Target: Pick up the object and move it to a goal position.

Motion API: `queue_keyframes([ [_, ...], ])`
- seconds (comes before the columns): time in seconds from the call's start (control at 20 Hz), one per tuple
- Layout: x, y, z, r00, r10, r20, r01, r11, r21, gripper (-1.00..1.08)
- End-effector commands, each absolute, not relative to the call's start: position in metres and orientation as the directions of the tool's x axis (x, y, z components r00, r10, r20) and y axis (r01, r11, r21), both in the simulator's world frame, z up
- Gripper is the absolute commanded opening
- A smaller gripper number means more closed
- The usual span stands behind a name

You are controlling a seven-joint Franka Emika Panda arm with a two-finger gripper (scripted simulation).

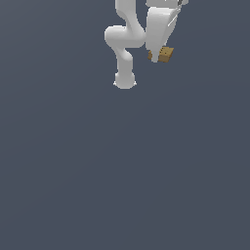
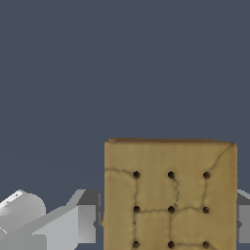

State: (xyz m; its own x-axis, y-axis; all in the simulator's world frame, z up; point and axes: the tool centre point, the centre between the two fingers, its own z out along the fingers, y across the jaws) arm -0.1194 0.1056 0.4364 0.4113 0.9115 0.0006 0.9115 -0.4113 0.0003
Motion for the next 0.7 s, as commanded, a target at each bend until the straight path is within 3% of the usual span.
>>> queue_keyframes([
  [0.0,-0.120,0.109,0.454,0.412,0.911,0.000,0.911,-0.412,0.000,-1.00],
  [0.65,-0.118,0.118,0.490,0.414,0.910,0.000,0.910,-0.414,0.000,-1.00],
])
